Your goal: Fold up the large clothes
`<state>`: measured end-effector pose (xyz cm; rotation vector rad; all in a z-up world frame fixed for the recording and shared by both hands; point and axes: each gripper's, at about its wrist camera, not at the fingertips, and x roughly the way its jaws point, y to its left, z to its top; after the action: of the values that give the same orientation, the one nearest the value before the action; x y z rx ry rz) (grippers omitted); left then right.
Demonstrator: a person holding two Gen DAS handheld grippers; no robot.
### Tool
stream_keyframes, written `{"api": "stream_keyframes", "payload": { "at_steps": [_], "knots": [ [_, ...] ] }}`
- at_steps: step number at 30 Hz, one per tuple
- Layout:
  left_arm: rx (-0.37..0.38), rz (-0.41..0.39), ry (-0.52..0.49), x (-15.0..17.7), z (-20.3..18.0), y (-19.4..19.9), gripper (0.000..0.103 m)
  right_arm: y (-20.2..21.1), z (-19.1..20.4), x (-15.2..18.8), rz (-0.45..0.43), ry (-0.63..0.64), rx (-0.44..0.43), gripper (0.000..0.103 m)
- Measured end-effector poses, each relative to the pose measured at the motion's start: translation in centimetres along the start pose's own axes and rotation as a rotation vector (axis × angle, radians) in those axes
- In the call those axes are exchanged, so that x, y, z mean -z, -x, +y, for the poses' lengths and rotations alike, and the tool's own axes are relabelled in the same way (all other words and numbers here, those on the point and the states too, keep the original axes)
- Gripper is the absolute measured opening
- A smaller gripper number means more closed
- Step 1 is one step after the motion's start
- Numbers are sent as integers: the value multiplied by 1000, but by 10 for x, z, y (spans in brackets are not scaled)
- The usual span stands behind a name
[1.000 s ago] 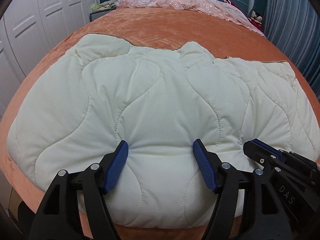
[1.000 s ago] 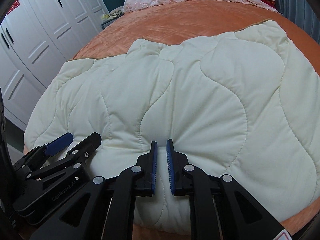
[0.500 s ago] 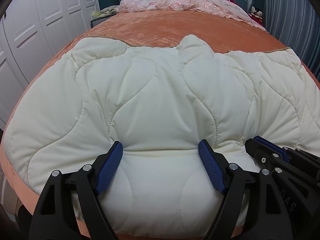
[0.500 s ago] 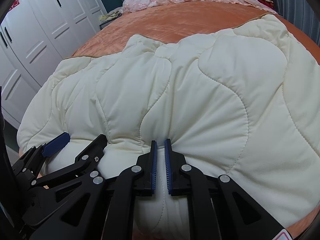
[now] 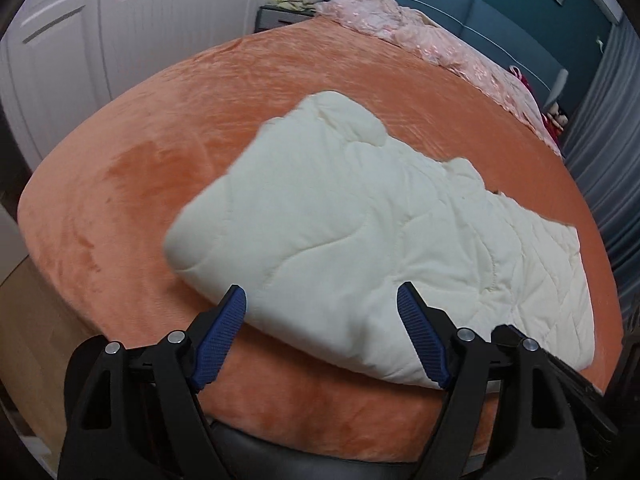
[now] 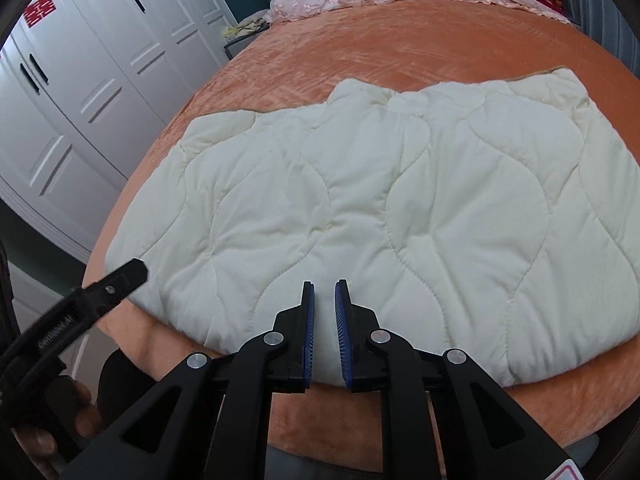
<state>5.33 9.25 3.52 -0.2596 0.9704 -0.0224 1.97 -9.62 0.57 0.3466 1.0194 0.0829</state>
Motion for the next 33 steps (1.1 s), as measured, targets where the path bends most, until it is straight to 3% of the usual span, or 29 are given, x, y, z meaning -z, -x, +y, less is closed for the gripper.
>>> {"api": "stream_keyframes", "payload": {
  "at_steps": [7,15,16,18,20,23,30,33],
  "knots": [
    [49,91,227,3,64,-19,76,-18,2,11,41,21,34,13],
    [204,159,298,-3,54,-51,76,-31,-3,14,54,17,37,11],
    [217,167,303,-3,50,-55,69,-31,-4,14,54,15,35,10],
    [217,164,292,-5,41,-55,57,-32,-5,14,55,17,37,10],
    [190,143,235,-9,28,-47,38,-28,-2,12,57,23,49,9],
    [182,99,173,-17,16,-29,25,-15,2,13,67,31,59,9],
    [265,29,97,-26,-2,23,16,-8,-11,31,97,3,37,4],
    [289,-23,14,-28,-19,53,13,-8,-5,31,102,12,24,4]
  ]
}}
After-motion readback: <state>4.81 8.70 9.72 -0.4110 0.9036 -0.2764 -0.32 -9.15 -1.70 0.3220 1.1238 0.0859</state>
